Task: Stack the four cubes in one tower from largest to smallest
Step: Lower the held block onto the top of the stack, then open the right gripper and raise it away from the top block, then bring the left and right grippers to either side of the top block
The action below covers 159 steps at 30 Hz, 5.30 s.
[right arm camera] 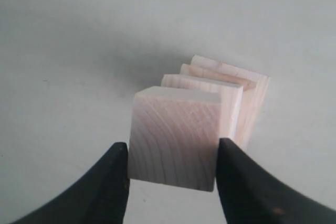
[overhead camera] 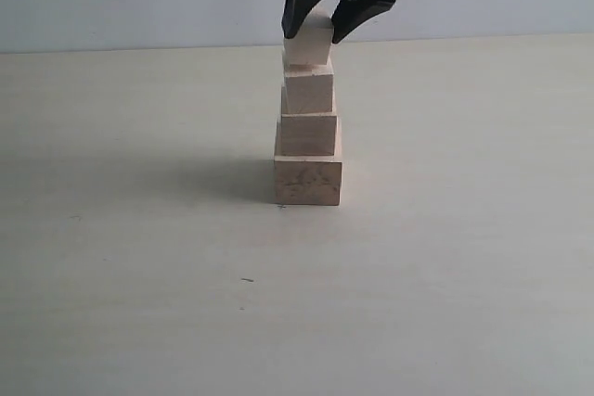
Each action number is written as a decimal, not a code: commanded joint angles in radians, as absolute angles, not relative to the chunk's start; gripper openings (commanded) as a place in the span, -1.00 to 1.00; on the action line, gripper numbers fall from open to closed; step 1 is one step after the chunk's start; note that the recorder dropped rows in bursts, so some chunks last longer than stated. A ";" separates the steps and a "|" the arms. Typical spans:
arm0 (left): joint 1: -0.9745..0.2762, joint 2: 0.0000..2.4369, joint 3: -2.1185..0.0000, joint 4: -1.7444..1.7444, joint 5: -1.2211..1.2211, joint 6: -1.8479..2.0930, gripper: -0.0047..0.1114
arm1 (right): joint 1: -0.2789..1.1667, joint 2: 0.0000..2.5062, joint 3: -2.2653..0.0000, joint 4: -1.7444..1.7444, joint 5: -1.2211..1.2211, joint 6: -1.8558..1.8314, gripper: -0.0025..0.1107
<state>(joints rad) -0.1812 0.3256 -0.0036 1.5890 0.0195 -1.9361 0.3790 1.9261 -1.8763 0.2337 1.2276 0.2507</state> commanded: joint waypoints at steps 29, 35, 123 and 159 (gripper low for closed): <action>-0.189 0.321 0.000 1.590 0.022 -1.936 -0.92 | 0.378 1.940 -1.904 0.197 1.221 0.302 -0.57; -0.212 0.321 0.000 1.590 0.024 -1.936 -0.92 | 0.378 1.956 -1.904 0.195 1.221 0.311 -0.57; -0.220 0.890 -0.420 1.472 -0.361 -2.100 -0.92 | 0.300 1.901 -1.904 -0.113 1.221 0.216 -0.85; -0.399 1.721 -1.027 0.998 -0.646 -1.911 -0.92 | -0.022 2.005 -1.709 1.053 1.221 -0.712 -0.96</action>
